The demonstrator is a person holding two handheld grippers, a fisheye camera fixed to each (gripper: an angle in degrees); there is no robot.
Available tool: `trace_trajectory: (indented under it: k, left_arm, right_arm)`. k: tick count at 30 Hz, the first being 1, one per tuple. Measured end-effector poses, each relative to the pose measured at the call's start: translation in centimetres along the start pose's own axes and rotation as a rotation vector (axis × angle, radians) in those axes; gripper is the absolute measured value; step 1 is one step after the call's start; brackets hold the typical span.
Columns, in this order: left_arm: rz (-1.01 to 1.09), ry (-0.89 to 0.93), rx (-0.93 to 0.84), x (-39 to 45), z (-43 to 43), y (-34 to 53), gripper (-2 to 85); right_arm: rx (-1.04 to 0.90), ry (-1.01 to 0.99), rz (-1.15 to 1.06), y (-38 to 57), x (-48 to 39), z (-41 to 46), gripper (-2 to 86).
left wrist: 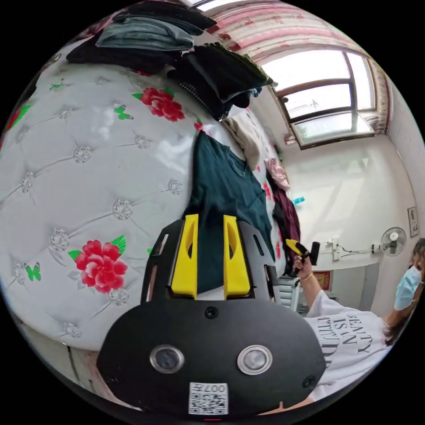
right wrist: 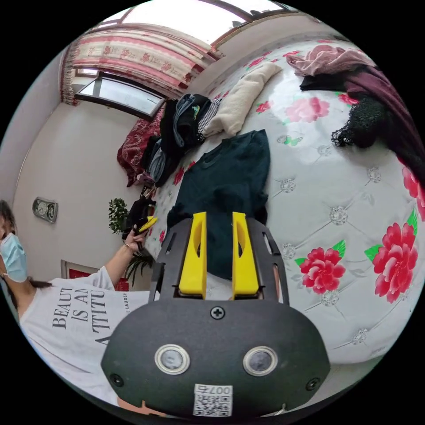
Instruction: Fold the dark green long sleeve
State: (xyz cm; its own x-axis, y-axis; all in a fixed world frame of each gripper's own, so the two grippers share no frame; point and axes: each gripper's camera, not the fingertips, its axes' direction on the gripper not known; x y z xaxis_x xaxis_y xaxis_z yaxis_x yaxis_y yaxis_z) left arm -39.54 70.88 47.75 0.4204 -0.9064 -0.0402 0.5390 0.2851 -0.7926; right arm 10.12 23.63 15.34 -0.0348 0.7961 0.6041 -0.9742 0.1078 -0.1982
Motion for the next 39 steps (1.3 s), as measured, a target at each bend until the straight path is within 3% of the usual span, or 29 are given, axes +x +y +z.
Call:
trace_trajectory:
  k: [4, 7, 10, 13, 20, 29, 39]
  left_arm:
    - [0.107, -0.219, -0.112, 1.2, 2.2, 2.8, 10.1]
    - [0.162, -0.238, -0.175, 2.4, 4.2, 5.9, 10.8]
    - [0.213, -0.322, -0.245, 3.6, 6.8, 8.5, 9.8]
    - [0.239, -0.410, -0.271, 4.3, 8.9, 9.7, 3.5]
    - [0.368, -0.518, -0.346, 8.0, 11.2, 10.8, 0.3]
    - [0.324, -0.467, -0.232, 9.3, 9.5, 14.4, -0.4]
    - [0.319, -0.476, -0.221, 10.4, 9.7, 19.1, -0.4]
  right_arm:
    - [-0.074, 0.169, 0.011, 1.9, 1.4, 2.3, 8.7]
    - [-0.141, 0.217, 0.003, 3.9, 1.9, 3.8, 9.0]
    - [-0.218, 0.239, -0.025, 5.3, 1.7, 5.4, 8.2]
    - [-0.324, 0.243, -0.084, 6.3, 1.2, 7.8, 6.5]
    - [-0.368, 0.236, -0.134, 6.0, 1.0, 6.8, 2.3]
    - [-0.270, 0.140, -0.096, 8.2, 1.9, 3.8, 0.4]
    - [-0.257, 0.123, -0.123, 11.1, 1.8, 1.7, 0.3]
